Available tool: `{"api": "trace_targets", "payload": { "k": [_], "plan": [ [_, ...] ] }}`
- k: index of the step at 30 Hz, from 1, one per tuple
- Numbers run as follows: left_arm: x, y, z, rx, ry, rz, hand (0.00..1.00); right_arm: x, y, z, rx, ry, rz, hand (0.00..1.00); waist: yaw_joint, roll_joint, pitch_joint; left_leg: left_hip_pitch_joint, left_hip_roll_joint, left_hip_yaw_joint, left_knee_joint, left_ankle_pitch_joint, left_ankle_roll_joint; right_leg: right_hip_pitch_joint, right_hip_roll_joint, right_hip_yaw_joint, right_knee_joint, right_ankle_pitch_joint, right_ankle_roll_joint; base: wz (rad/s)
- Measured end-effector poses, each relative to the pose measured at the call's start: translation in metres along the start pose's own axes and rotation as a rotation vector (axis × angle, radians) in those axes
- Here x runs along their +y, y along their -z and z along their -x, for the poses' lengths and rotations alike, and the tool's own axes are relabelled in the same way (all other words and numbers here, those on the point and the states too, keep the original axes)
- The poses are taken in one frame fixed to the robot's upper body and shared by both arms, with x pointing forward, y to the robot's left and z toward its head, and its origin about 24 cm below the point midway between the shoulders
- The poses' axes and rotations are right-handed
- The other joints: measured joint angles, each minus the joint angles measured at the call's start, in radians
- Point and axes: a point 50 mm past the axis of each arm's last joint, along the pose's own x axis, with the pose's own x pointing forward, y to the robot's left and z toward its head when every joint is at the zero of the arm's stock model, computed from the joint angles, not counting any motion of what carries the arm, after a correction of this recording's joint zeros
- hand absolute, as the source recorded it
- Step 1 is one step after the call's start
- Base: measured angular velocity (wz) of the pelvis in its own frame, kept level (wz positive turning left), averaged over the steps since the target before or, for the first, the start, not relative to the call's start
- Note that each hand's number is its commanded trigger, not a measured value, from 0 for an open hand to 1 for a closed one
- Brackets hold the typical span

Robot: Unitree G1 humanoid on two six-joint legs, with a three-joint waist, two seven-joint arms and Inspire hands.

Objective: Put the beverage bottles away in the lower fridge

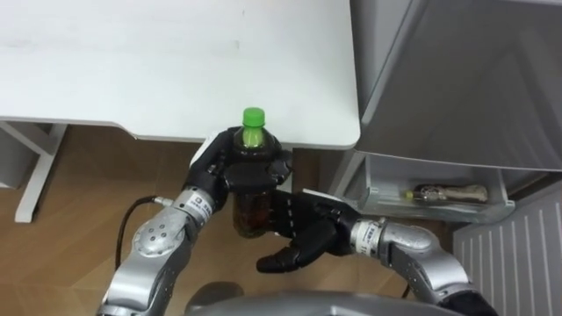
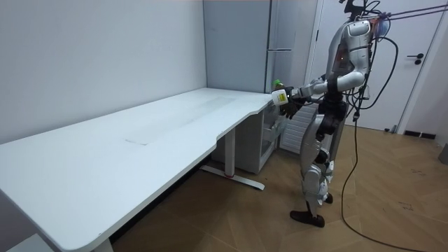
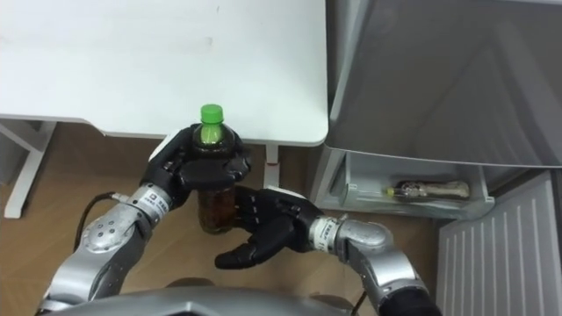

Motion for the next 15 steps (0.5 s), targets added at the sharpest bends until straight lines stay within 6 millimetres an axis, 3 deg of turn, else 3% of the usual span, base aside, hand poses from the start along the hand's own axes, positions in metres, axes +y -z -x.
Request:
{"api": "trace_targets", "payload": {
  "k": [15],
  "plan": [
    [-0.0034,0.0092,0.0007,0.044,0.024,-0.008,1.0,0.0028,0.0031,-0.0032,0.04,-0.013,-0.007,0.0,0.001,-0.009,0.0013,-0.023,0.0,0.005,0.003,0.001,0.002,-0.028,0.0,0.014,0.004,0.0,0.0,-0.01]
  ]
}}
